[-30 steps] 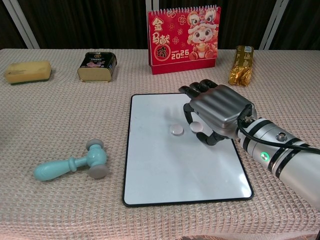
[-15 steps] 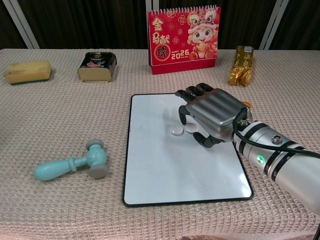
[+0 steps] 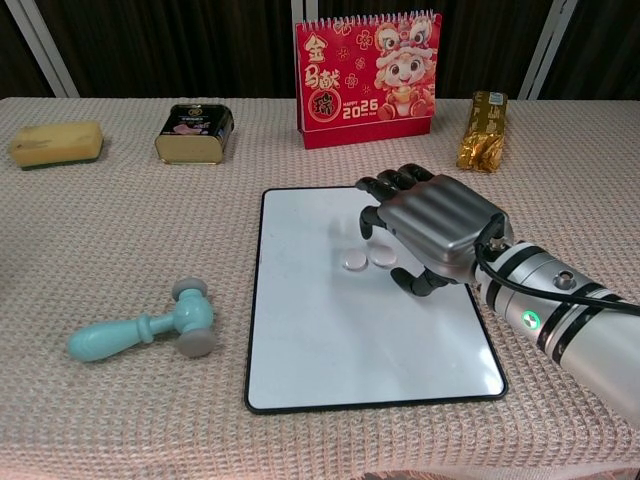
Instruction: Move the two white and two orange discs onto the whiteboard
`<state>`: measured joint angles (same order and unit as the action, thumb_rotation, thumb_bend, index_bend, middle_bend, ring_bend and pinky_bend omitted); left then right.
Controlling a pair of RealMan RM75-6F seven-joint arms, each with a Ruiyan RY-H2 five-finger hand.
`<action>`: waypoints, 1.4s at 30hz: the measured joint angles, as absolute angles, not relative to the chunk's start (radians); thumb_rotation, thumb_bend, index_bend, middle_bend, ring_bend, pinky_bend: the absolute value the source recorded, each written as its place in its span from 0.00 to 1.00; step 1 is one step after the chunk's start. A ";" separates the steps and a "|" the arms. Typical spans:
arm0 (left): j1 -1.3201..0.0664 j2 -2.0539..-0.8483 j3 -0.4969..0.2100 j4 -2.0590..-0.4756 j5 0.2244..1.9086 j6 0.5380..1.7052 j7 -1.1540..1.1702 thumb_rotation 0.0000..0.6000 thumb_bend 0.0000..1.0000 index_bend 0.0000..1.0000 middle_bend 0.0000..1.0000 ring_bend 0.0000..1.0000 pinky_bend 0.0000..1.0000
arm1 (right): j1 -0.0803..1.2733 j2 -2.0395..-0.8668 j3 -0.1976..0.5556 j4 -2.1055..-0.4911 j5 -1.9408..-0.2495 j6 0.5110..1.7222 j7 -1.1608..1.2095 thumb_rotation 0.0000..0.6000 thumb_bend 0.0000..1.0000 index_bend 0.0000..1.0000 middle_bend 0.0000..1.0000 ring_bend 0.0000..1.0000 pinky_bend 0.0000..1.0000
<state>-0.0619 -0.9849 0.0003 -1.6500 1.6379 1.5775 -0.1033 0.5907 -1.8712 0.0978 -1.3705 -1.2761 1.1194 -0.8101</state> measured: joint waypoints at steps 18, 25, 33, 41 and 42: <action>-0.066 -0.987 0.004 -1.655 1.646 1.571 -0.091 1.00 0.09 0.09 0.07 0.00 0.11 | 0.536 -1.736 0.141 -1.453 -1.254 1.221 -0.772 1.00 0.36 0.38 0.00 0.00 0.00; -0.068 -0.990 0.003 -1.660 1.641 1.564 -0.080 1.00 0.09 0.09 0.07 0.00 0.11 | 0.545 -1.736 0.165 -1.411 -1.170 1.169 -0.775 1.00 0.36 0.40 0.00 0.00 0.00; -0.071 -0.990 0.002 -1.655 1.636 1.559 -0.088 1.00 0.09 0.09 0.07 0.00 0.11 | 0.566 -1.776 0.165 -1.349 -1.140 1.147 -0.793 1.00 0.36 0.42 0.00 0.00 0.00; -0.068 -0.988 0.002 -1.652 1.637 1.566 -0.095 1.00 0.09 0.09 0.07 0.00 0.11 | 0.573 -1.804 0.167 -1.320 -1.107 1.150 -0.817 1.00 0.36 0.42 0.00 0.00 0.00; -0.068 -0.988 0.002 -1.652 1.637 1.566 -0.095 1.00 0.09 0.09 0.07 0.00 0.11 | 0.574 -1.807 0.167 -1.317 -1.104 1.151 -0.818 1.00 0.36 0.42 0.00 0.00 0.00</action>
